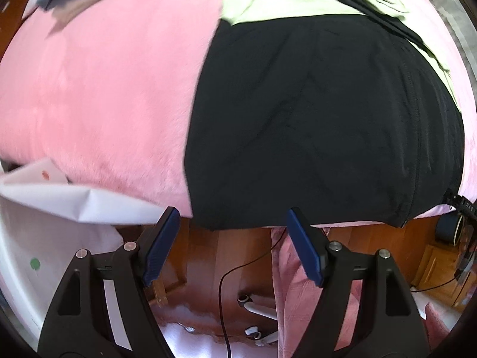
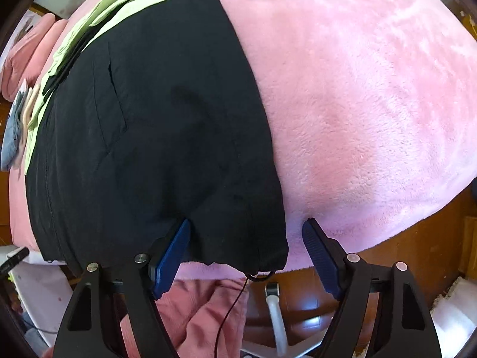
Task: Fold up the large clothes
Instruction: 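Grasp the black jacket edge with both grippers and lift it off the bed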
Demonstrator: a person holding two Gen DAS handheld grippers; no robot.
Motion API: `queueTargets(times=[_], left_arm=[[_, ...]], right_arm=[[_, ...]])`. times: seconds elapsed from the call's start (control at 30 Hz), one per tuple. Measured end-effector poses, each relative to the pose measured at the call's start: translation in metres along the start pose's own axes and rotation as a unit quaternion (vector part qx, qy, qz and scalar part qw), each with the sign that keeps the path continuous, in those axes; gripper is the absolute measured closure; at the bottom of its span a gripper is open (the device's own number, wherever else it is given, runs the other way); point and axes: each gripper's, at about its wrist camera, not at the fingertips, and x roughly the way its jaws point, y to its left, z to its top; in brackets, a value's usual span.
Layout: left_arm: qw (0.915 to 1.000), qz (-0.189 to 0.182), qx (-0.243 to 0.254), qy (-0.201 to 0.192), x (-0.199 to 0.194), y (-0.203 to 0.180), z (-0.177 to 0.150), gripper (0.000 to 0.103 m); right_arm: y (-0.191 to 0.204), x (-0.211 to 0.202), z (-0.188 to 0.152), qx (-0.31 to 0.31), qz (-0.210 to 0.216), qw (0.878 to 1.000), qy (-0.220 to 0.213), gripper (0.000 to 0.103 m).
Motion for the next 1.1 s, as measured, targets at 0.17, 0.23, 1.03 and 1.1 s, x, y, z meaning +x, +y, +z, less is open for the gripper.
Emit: queueTargets(times=[0.17,0.23,1.03,1.1], left_arm=[[0.9975,-0.016,-0.069,0.003,0.012,0.031,-0.004,0.031],[0.9946,-0.022,-0.102,0.004,0.021,0.047,-0.004,0.031],[0.941,-0.245,-0.232,0.027,0.105,0.074,-0.017,0.065],[0.9369,-0.241,-0.253,0.022,0.098,0.072,-0.016,0.076]], right_arm=[[0.005,-0.02,-0.011,-0.01,0.011,1.0,-0.017,0.078],[0.003,-0.03,-0.011,-0.002,0.029,0.999,-0.019,0.079],[0.051,-0.092,-0.006,-0.052,0.163,0.985,0.008,0.08],[0.051,-0.09,-0.008,-0.04,0.174,0.984,0.003,0.08]])
